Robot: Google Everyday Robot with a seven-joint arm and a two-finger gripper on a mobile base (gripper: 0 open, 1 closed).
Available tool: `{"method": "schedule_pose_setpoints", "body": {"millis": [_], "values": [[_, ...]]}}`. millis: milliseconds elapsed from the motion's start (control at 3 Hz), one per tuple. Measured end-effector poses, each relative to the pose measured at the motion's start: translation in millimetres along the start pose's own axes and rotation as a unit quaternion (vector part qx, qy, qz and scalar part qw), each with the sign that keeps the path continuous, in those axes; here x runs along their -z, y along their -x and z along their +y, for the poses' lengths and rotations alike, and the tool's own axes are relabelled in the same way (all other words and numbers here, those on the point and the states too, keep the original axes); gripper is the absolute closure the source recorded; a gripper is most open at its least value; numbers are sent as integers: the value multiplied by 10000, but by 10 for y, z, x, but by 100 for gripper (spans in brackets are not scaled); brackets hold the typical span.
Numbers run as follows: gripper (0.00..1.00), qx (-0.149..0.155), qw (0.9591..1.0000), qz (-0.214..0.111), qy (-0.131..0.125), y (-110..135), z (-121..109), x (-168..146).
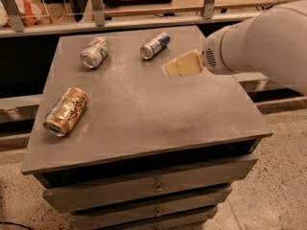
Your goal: Move redbull can near orange can
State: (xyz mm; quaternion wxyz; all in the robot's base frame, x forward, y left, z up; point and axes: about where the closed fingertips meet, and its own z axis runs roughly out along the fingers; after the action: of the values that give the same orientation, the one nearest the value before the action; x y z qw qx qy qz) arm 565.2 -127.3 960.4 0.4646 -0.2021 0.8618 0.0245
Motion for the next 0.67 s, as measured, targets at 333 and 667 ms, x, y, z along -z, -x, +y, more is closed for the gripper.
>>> {"method": "schedule_pose_setpoints", "body": {"millis": [333, 667], "values": [[0, -313, 9982, -389, 322, -158, -66, -74], [0, -312, 9982, -389, 322, -157, -66, -73]]}}
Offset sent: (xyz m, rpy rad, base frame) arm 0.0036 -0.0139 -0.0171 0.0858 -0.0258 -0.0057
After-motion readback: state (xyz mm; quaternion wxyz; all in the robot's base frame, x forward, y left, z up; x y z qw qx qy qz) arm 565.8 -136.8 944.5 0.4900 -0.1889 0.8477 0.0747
